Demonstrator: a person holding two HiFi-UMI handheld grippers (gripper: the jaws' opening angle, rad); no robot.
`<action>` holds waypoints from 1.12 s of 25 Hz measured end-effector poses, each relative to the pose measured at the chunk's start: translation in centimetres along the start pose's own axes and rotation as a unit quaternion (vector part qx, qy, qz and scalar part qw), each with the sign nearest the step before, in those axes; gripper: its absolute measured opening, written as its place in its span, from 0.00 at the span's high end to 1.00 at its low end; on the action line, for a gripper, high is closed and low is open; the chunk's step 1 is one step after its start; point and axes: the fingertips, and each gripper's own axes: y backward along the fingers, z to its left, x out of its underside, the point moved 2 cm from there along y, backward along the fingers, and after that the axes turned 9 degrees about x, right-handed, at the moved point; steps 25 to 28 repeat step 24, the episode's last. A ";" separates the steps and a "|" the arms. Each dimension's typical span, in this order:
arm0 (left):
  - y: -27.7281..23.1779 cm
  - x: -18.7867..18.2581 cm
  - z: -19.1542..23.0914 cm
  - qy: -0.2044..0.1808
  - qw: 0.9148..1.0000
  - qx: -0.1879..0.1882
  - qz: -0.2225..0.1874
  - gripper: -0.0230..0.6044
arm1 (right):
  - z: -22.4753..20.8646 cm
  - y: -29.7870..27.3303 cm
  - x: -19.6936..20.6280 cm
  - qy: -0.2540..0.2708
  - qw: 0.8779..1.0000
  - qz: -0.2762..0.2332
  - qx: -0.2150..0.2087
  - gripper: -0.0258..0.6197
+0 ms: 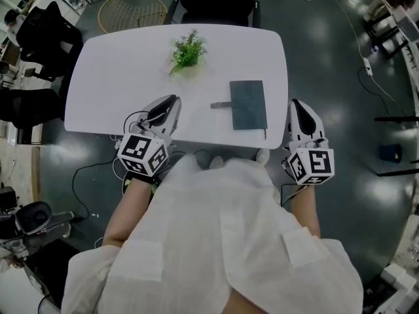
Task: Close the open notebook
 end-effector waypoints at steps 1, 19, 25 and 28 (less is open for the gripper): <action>0.0 -0.1 -0.1 -0.001 1.000 0.001 -0.001 0.91 | -0.2 0.3 -0.1 -0.004 1.000 0.000 0.004 0.96; 0.1 0.0 -0.1 0.000 1.000 0.007 -0.010 0.91 | -0.4 0.8 -1.2 0.009 1.000 -0.011 0.017 0.96; 0.2 -0.5 0.4 0.002 1.000 0.002 -0.012 0.91 | -0.2 0.2 -1.4 0.012 1.000 -0.006 0.017 0.96; 0.2 -0.5 0.4 0.002 1.000 0.002 -0.012 0.91 | -0.2 0.2 -1.4 0.012 1.000 -0.006 0.017 0.96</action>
